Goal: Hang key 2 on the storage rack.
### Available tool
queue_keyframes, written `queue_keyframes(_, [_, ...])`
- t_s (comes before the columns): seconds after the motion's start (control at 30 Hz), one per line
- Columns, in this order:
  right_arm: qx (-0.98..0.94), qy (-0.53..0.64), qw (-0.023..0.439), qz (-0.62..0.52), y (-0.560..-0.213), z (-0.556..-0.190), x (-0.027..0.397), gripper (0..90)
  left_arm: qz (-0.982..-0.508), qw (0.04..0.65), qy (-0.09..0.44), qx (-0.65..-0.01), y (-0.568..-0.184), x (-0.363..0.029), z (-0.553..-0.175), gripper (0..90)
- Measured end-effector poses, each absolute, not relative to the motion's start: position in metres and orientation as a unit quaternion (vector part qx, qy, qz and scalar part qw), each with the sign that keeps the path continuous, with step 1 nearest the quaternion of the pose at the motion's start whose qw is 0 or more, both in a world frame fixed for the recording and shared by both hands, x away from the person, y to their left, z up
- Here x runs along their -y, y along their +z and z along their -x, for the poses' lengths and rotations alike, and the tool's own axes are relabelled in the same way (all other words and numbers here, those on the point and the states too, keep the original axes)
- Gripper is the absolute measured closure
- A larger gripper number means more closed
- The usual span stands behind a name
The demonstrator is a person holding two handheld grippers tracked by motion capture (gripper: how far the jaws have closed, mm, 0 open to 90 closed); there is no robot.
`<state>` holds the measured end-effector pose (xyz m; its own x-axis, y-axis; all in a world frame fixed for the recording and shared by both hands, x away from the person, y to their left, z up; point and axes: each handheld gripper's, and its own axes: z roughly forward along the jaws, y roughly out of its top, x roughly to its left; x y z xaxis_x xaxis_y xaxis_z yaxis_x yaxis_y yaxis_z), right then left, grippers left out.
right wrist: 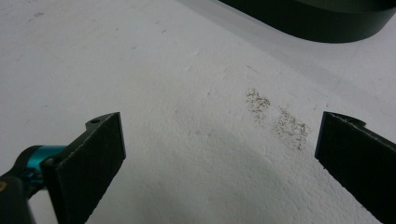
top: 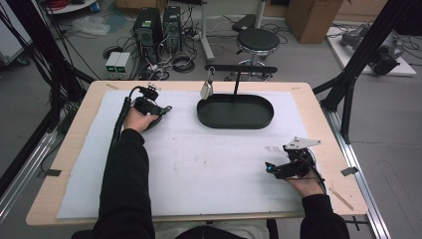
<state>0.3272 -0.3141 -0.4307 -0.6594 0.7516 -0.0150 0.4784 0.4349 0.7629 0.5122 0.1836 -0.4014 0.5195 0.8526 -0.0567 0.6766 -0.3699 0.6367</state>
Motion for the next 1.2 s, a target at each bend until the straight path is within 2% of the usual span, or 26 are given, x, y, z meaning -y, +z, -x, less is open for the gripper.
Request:
queue_keyframes(0.2, [-0.827, 0.383, 0.179, -0.37, -0.43, -0.327, 0.313, 0.9, -0.814, 0.313, 0.169, -0.458, -0.38, -0.189, -0.5, 85.9])
queue_keyframes(0.73, [-0.825, 0.388, 0.18, -0.369, -0.428, -0.327, 0.314, 0.9, -0.797, 0.36, 0.179, -0.45, -0.351, -0.198, -0.484, 85.8])
queue_keyframes(1.2, [-0.825, 0.392, 0.175, -0.367, -0.427, -0.326, 0.312, 0.9, -0.814, 0.377, 0.201, -0.394, -0.307, -0.174, -0.475, 85.8])
